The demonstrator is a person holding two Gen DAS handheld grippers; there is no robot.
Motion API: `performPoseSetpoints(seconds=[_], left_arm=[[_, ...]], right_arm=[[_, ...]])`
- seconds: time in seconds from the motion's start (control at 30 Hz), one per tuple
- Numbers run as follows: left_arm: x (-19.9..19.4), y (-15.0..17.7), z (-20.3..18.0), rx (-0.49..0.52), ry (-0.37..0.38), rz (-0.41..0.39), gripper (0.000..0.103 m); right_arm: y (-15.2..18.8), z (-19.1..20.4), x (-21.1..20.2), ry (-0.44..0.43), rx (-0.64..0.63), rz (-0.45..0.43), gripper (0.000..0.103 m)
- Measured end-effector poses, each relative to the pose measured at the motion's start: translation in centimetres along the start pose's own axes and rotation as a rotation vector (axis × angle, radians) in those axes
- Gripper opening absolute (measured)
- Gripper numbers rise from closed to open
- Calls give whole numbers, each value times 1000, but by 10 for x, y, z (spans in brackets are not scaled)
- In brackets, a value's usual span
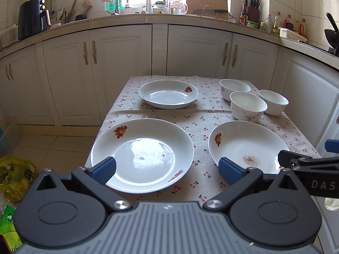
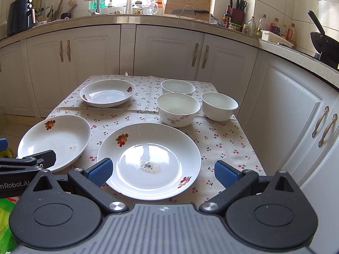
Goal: Organize plates and bowls
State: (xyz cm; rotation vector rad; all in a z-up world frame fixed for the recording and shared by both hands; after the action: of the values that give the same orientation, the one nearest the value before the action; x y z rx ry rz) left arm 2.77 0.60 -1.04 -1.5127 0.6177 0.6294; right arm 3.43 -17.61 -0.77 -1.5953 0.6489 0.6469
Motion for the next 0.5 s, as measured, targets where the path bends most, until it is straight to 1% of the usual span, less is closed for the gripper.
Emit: performPoseSetpoints(seconds=[0.5], left_arm=[[2, 1, 0, -2, 0, 2, 102]], right_arm=[[0, 0, 0, 2, 0, -1, 103]])
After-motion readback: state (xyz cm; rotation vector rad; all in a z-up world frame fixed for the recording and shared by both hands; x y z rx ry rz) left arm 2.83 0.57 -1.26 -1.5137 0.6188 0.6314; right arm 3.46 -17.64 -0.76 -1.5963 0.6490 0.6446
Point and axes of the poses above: each gripper's, at about its wrist camera, not at the fingertips, and x roughly the way its jaws point, z to its left, y to its underside, the point moved 4 cm from there along x, roughly the way its jaws point, and after that the axes turned 10 degrees about z, right-handed, at the moved point
